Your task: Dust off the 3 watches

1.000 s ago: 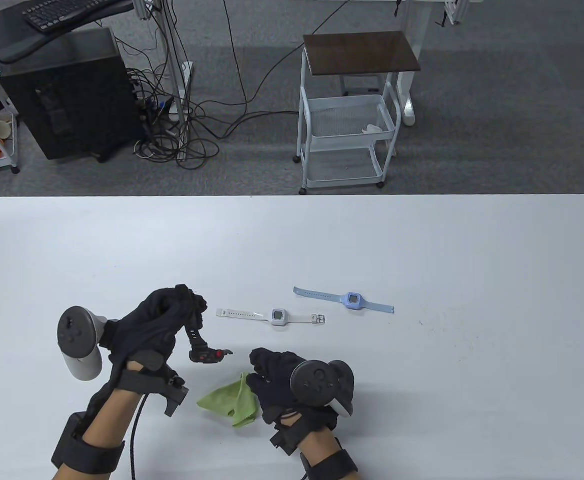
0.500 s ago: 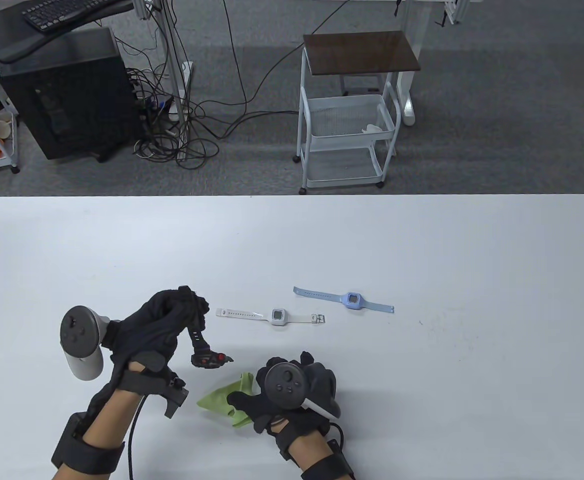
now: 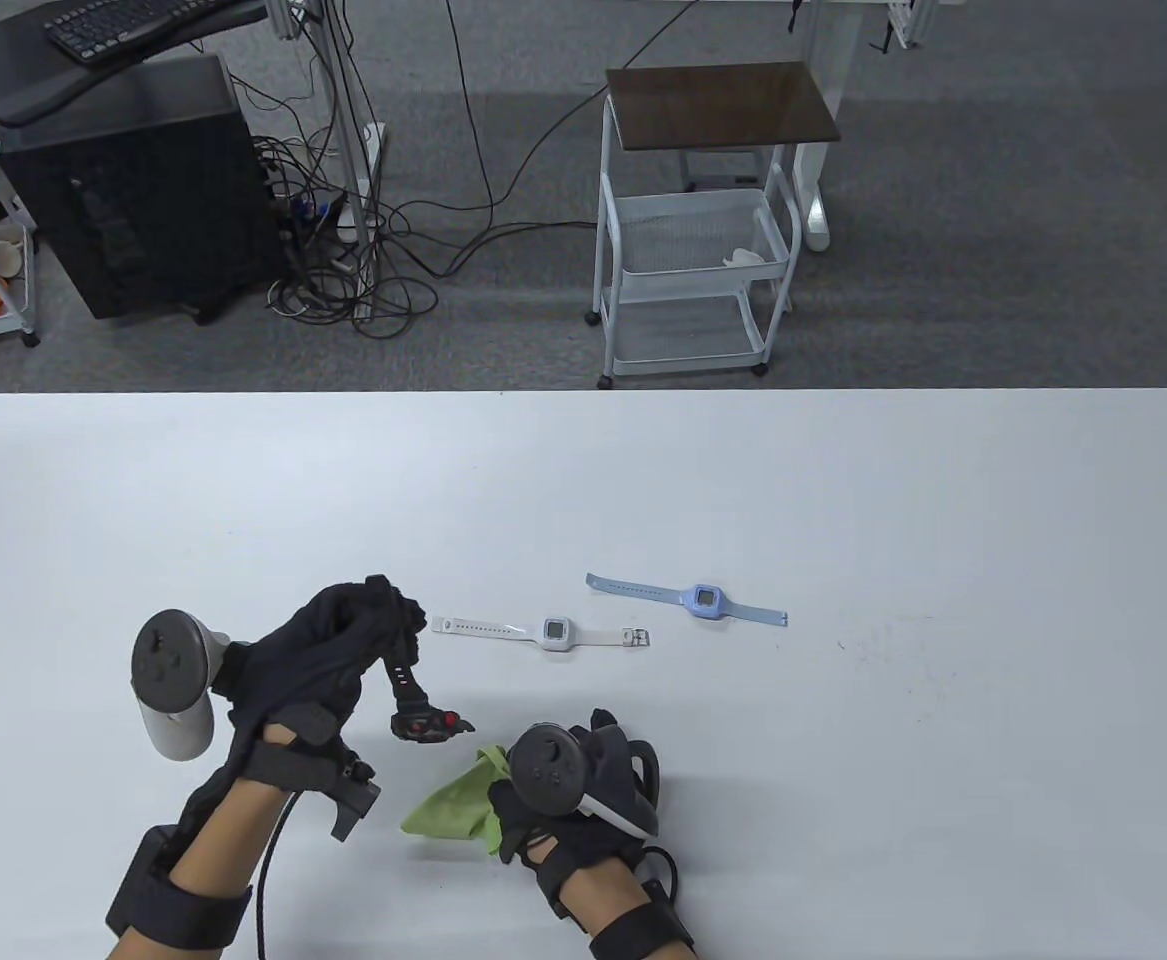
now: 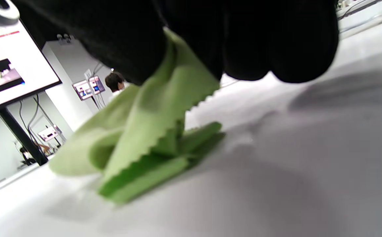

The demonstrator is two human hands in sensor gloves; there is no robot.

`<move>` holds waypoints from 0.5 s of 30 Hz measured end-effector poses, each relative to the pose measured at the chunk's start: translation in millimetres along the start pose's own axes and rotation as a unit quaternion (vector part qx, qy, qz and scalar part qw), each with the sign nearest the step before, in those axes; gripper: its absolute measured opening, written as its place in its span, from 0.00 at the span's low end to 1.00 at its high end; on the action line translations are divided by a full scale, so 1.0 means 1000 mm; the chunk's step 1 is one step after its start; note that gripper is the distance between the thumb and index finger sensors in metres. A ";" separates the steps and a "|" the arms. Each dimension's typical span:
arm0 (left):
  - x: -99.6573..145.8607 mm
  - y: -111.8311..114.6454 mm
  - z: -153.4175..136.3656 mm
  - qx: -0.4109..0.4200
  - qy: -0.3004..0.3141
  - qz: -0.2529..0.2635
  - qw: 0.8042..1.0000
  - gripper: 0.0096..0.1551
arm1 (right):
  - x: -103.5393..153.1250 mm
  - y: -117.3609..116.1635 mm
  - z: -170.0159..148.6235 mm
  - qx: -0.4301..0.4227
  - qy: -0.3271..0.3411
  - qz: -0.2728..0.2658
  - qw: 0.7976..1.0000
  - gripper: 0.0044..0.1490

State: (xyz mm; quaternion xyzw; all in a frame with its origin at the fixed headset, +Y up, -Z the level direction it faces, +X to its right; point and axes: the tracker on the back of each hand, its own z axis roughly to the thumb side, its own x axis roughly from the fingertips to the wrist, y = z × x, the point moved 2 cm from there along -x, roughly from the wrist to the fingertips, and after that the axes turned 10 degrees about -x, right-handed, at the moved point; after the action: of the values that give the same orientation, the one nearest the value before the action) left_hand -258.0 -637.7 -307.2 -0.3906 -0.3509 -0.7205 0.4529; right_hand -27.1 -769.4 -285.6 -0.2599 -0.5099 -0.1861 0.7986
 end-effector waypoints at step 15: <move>0.001 0.002 0.016 0.031 0.012 -0.009 0.999 0.23 | 0.011 0.055 -0.036 -0.164 -0.017 -0.126 0.978 0.24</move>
State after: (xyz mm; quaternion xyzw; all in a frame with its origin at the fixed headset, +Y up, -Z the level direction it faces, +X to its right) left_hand -252.5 -625.2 -298.6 -0.3648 -0.3711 -0.7179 0.4624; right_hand 33.8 -748.1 -300.6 -0.3243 -0.5142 -0.3619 0.7067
